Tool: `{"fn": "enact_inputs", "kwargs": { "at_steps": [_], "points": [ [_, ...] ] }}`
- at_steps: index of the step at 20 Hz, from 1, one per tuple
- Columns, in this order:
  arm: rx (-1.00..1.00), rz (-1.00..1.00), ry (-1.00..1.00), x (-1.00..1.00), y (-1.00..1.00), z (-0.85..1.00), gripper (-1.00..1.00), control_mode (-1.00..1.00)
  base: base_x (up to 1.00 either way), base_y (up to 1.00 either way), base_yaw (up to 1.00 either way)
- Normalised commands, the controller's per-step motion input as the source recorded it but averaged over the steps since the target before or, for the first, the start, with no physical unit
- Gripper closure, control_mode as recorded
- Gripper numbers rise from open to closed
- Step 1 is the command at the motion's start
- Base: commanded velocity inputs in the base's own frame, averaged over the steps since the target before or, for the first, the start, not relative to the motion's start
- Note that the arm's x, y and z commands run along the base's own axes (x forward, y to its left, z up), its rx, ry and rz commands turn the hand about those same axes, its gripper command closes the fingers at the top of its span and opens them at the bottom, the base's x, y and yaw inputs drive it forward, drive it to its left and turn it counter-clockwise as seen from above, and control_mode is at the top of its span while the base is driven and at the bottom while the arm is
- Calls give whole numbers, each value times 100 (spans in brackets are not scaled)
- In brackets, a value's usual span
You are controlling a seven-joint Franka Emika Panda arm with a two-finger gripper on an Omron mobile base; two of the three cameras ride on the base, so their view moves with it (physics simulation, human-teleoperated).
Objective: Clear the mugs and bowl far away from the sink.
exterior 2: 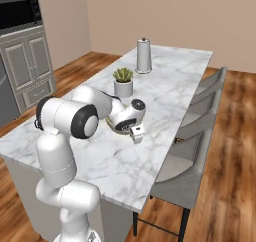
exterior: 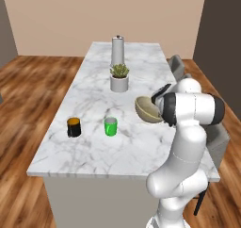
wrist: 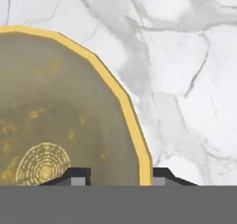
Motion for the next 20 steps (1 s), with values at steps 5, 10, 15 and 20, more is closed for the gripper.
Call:
{"fn": "enact_inputs", "kwargs": {
  "at_steps": [5, 10, 15, 20],
  "points": [
    [-9, 1, -16, 3, 26, 21, -100, -100, 0, 0, 0],
    [-7, 4, -7, 0, 17, 36, -100, -100, 0, 0, 0],
    [-9, 16, -22, -20, 4, 70, -100, -100, 0, 0, 0],
    [-8, 21, -10, -63, 0, 100, -100, -100, 0, 0, 0]
  ]
}}
